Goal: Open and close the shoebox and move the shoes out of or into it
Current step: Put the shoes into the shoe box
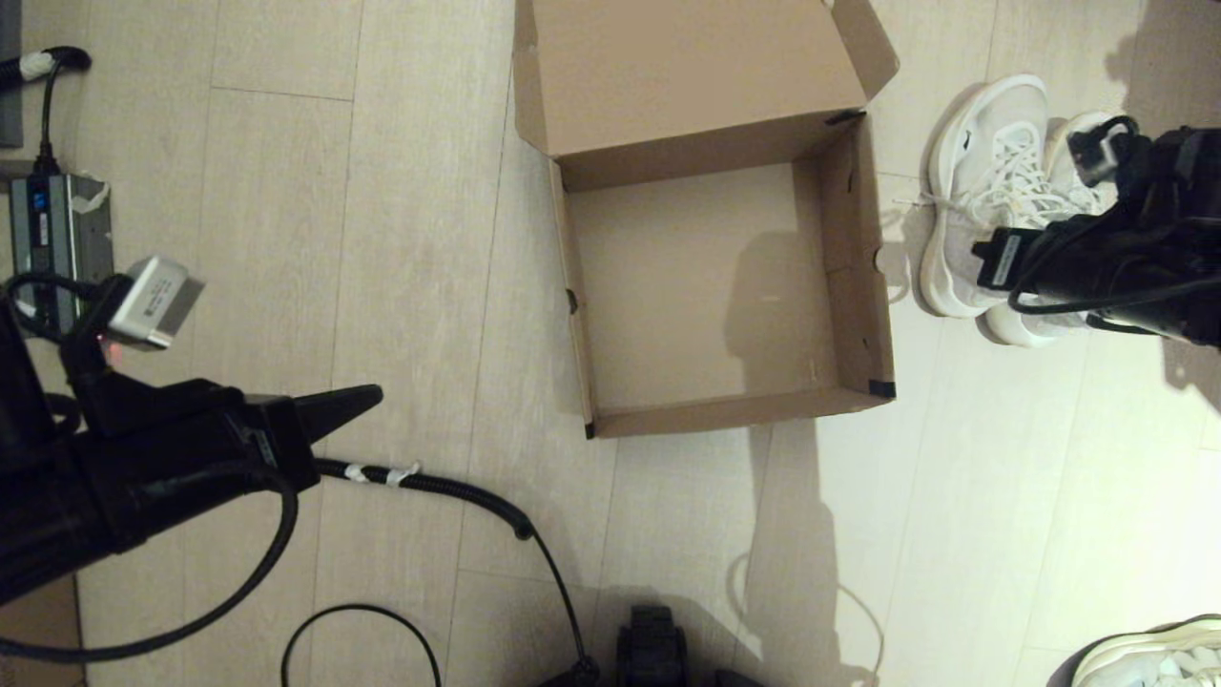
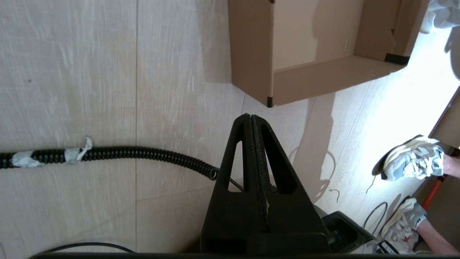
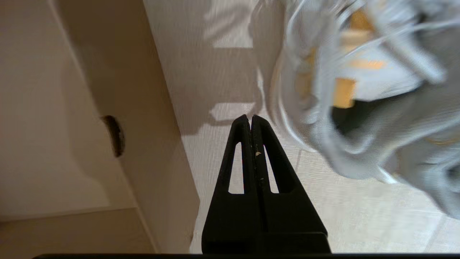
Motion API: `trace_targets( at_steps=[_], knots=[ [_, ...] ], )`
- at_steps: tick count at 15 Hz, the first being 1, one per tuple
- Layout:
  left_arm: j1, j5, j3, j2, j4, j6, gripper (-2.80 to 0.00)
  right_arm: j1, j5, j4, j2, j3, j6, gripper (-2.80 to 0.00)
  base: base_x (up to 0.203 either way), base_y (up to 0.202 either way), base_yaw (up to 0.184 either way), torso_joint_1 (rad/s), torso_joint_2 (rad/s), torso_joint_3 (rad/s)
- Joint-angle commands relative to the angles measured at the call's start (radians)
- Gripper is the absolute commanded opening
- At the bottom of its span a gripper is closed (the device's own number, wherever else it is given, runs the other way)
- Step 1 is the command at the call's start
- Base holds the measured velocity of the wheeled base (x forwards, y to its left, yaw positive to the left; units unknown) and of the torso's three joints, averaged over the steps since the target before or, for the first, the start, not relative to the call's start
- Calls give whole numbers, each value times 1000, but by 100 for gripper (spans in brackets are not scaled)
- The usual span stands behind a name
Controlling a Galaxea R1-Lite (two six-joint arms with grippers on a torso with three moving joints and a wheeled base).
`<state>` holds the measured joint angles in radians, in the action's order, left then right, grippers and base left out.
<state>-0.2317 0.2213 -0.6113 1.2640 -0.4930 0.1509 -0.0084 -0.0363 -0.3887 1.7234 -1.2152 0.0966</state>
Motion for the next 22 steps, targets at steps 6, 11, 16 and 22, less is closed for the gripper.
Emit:
trace_targets(
  at_steps=[6,11,16,22],
  knots=[
    [0,3,1,1,-4,1,-280,104,2,-18,111,53,48,-280,0,0,0,0,0,0],
    [2,3,22,-2,-6,3,-280,192,53,-127,76,182,81,-280,0,0,0,0,0,0],
    [2,3,42,-15,-12,3,-280,206,57,-125,27,249,108,-280,0,0,0,0,0,0],
    [5,3,45,-28,-8,3,-280,282,73,-129,-48,342,118,-280,0,0,0,0,0,0]
  ],
)
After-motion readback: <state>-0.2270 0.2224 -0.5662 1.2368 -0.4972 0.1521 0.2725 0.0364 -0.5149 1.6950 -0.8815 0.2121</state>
